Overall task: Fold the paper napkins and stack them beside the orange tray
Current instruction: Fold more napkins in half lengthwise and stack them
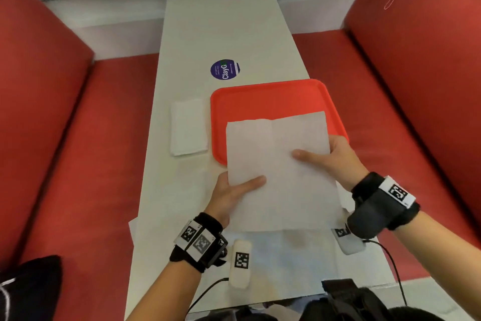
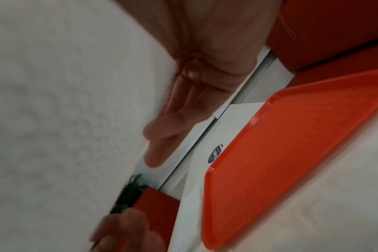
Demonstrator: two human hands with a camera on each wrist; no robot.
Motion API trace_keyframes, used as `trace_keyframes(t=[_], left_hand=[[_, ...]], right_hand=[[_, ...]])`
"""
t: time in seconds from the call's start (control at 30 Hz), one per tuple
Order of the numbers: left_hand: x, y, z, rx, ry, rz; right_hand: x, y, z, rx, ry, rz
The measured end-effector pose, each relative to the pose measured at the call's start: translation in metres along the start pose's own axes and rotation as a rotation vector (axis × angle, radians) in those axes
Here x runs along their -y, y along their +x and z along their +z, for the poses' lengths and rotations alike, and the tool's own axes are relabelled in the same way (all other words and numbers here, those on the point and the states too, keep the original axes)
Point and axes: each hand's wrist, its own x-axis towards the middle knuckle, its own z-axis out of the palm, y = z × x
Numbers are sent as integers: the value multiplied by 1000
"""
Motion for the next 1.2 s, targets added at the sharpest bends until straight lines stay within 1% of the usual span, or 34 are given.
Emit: trace_keyframes(t=[0.07, 0.13, 0.2, 0.27, 0.3, 0.37, 0.4, 0.47, 0.53, 0.6, 0.67, 0.77, 0.87, 0.93, 1.03, 1.2], left_hand=[[2, 1, -8, -67, 12, 21], [6, 4, -17, -139, 69, 47], [10, 3, -24, -133, 163, 54], [14, 2, -26, -81, 188, 17], [16, 1, -27, -38, 155, -11], [17, 0, -27, 83, 15, -90], [18, 1, -28, 117, -39, -123], [21, 8, -33, 100, -112, -165], [20, 14, -39, 11, -124, -124], [11, 21, -48, -78, 3, -30], [-6, 38, -64, -111, 172, 75], [-45, 82, -98, -166, 372, 175], [-77, 133, -135, -234, 507, 233], [-87, 163, -155, -273, 616, 241], [-91, 197, -178, -326, 800, 191], [-76, 229, -197, -365, 872, 68]], right_hand=[[-10, 1, 2, 16, -46, 21], [-20, 3, 8, 14, -78, 52], [-29, 6, 17, -22, -110, 65], [-35, 9, 29, -20, -140, 87], [-36, 10, 35, -11, -142, 90], [-37, 12, 45, 16, -126, 90], [-38, 12, 49, 31, -116, 89], [-40, 16, 56, 52, -105, 87], [-42, 20, 61, 56, -87, 98], [-43, 24, 64, 59, -56, 134], [-42, 26, 64, 83, -35, 158], [-43, 28, 60, 113, -15, 198], [-44, 32, 54, 94, -33, 227], [-46, 34, 50, 72, -50, 236], [-49, 35, 40, 35, -72, 255], [-56, 33, 29, -43, -89, 303]])
